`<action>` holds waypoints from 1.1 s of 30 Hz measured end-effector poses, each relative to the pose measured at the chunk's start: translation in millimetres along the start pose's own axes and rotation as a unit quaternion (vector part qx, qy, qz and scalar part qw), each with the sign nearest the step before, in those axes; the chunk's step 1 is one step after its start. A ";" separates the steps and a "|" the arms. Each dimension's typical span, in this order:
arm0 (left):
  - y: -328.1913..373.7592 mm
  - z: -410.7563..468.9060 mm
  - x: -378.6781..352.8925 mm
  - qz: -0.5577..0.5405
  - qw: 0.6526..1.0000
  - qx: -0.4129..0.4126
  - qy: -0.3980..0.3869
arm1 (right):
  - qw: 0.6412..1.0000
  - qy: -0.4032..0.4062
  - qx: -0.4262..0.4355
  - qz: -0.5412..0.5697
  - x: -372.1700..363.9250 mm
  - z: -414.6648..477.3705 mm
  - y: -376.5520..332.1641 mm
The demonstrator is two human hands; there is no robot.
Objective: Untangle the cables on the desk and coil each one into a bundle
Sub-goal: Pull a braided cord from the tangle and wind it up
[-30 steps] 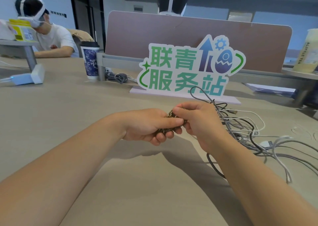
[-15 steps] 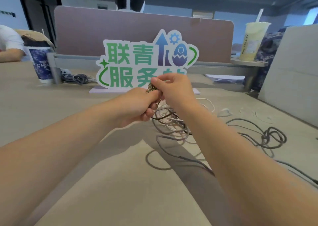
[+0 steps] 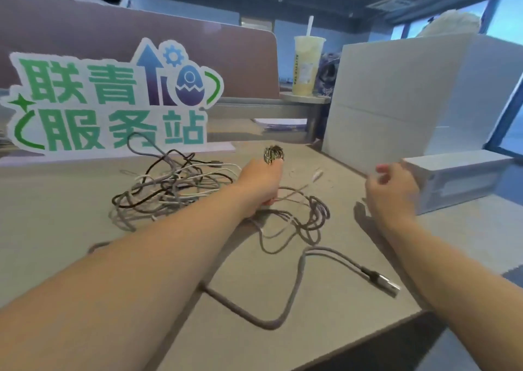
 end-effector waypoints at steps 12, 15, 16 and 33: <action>-7.8 31.3 -28.0 0.129 0.986 -0.105 0.007 | 0.958 -0.233 0.095 -0.140 -78.0 41.5 7.1; -6.2 33.1 -29.9 0.130 0.984 -0.121 0.006 | 0.967 -0.196 0.111 -0.118 -85.6 50.8 6.5; -6.1 34.1 -29.7 0.129 0.984 -0.121 0.008 | 0.971 -0.181 0.119 -0.104 -86.8 52.7 6.7; -17.5 41.6 -26.0 -0.124 0.992 0.003 -0.036 | 0.898 -0.305 0.264 -0.177 -142.4 39.5 -20.9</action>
Point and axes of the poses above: each hand's wrist, its own z-axis towards the middle knuckle, its own x-axis out of the back of the hand, y = z × x, the point moved 4 cm from there along z, towards the middle knuckle, and after that the axes turned 6 degrees about z, right-handed, at the moved point
